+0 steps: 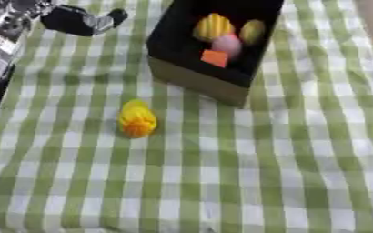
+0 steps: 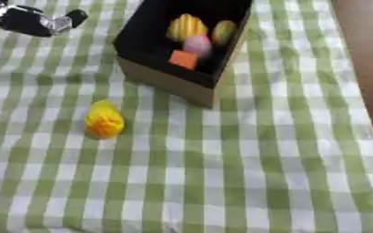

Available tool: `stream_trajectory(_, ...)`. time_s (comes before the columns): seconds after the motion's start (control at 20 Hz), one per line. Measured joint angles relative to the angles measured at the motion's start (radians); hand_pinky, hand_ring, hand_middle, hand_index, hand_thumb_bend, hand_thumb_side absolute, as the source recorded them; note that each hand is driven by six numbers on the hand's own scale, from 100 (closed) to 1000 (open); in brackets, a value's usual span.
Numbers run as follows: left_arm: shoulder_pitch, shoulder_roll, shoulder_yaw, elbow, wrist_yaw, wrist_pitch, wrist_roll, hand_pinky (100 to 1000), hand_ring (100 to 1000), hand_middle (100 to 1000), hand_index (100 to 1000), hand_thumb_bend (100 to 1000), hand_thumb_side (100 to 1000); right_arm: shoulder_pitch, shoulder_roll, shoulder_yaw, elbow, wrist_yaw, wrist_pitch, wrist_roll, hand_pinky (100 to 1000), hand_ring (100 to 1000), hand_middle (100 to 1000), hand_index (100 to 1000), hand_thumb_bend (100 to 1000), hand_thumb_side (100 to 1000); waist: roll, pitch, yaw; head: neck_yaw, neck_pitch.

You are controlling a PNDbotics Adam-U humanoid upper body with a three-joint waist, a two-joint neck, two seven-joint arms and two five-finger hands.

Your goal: Pick up objects on the table and place them in the box.

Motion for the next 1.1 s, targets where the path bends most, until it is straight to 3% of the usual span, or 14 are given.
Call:
stream_trajectory(0.25,0.111,0.078,-0.047,-0.140,0.044,0.057,-0.011,838,812,775,862,437,564,0.010,-0.007,-0.001,0.000,0.008,-0.003,-0.003,827,839,590,842,100,540,-0.005,0.000,0.009,-0.007,0.000)
stream_trajectory(0.6,0.238,0.179,-0.087,-0.313,0.073,0.075,-0.066,842,820,793,883,449,574,0.018,-0.007,-0.006,0.000,0.014,-0.006,-0.006,828,841,588,841,100,538,-0.017,0.005,0.021,-0.017,0.000)
stream_trajectory(1.1,0.283,0.197,-0.113,-0.350,0.083,0.081,-0.153,852,838,839,906,475,590,0.026,-0.007,-0.006,0.000,0.020,-0.007,-0.005,830,845,585,841,100,537,-0.024,0.016,0.027,-0.019,-0.001)
